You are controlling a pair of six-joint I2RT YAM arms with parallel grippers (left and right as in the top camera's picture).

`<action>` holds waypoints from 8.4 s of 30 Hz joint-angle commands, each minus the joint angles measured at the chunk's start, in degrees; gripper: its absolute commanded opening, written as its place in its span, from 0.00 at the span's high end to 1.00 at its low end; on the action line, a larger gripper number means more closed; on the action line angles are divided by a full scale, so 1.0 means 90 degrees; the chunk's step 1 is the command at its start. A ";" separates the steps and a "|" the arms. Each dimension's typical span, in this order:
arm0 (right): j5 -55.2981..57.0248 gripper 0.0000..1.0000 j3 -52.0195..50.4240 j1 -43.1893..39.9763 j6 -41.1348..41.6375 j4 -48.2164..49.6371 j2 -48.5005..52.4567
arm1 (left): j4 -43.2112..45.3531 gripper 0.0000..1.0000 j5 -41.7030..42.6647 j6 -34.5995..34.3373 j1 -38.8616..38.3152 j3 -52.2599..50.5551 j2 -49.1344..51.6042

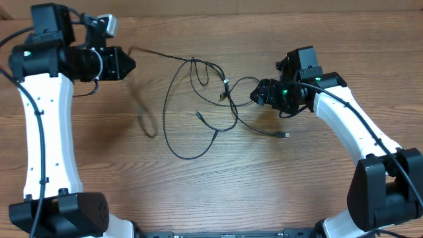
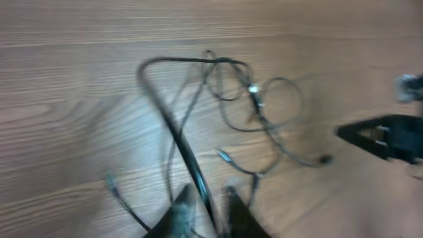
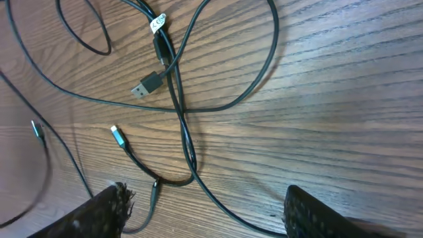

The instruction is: Untangle cables

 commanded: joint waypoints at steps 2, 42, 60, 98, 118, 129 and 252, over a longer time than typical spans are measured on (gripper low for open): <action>-0.0114 0.24 0.0019 0.0012 -0.0168 -0.0049 -0.0114 | 0.0333 0.47 -0.1224 -0.0607 -0.0522 0.0109 -0.0170; 0.0216 0.21 0.0019 0.0005 -0.0165 -0.0396 -0.0114 | 0.0996 0.96 -0.1865 -0.1207 -0.2873 0.2540 0.2858; 0.0180 0.14 0.0019 0.0007 -0.0172 -0.0386 -0.0114 | 0.0163 0.96 -0.1511 -0.0923 -0.2776 0.4218 -0.0597; 0.2907 0.33 0.0032 0.0886 -0.0906 -0.0872 -0.0131 | -0.1673 0.96 -0.1698 -0.2127 -0.2550 0.4175 0.0799; 0.2594 0.26 0.0032 0.0041 -0.0345 -0.1090 -0.0134 | -0.1734 0.46 -0.1741 -0.1666 -0.2715 0.4163 0.3738; 0.2594 0.25 0.0032 0.0041 -0.0345 -0.1086 -0.0131 | -0.0770 0.49 -0.0772 -0.3262 -0.3099 0.4163 0.5289; 0.2263 0.63 0.0017 -0.0102 0.1326 -0.0260 -0.0107 | -0.0896 0.96 -0.1542 -0.2327 0.1666 0.8031 0.1576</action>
